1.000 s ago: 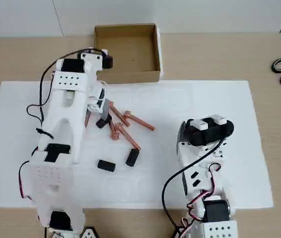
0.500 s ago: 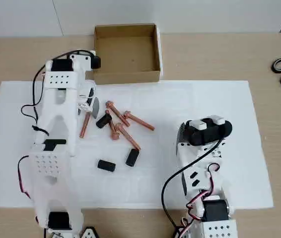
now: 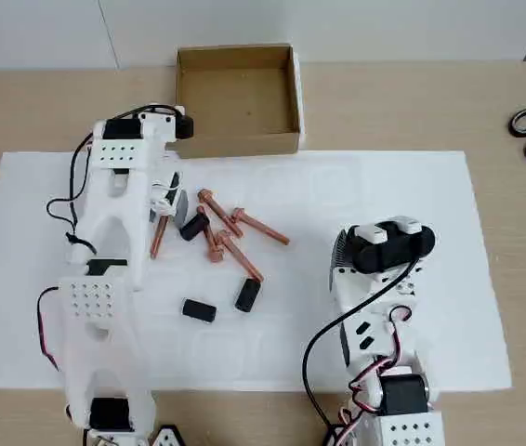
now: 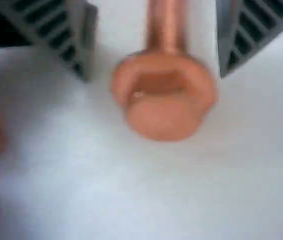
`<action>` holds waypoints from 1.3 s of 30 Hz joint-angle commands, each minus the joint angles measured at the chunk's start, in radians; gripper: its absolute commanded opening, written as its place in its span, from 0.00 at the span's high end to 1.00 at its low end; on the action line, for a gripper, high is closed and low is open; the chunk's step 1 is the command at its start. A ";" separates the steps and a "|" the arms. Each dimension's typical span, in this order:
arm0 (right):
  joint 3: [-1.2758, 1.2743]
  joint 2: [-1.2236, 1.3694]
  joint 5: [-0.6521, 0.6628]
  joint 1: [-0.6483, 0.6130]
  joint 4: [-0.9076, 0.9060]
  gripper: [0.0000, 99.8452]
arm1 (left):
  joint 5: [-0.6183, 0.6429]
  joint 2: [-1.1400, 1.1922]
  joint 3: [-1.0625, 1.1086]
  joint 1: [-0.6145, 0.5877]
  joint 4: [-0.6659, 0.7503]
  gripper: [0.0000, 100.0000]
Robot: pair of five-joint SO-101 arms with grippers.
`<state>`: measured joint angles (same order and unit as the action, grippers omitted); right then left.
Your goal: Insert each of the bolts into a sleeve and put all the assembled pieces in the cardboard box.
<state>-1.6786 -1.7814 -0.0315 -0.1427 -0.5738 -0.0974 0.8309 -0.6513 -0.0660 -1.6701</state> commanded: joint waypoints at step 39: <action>-0.006 -0.012 0.009 -0.202 0.317 1.00 | 0.163 -1.042 0.048 0.390 -0.018 1.00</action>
<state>-1.6786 -1.7814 -0.0299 -0.2547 -0.2869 0.0591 -0.0299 -0.6222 0.2946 -1.7392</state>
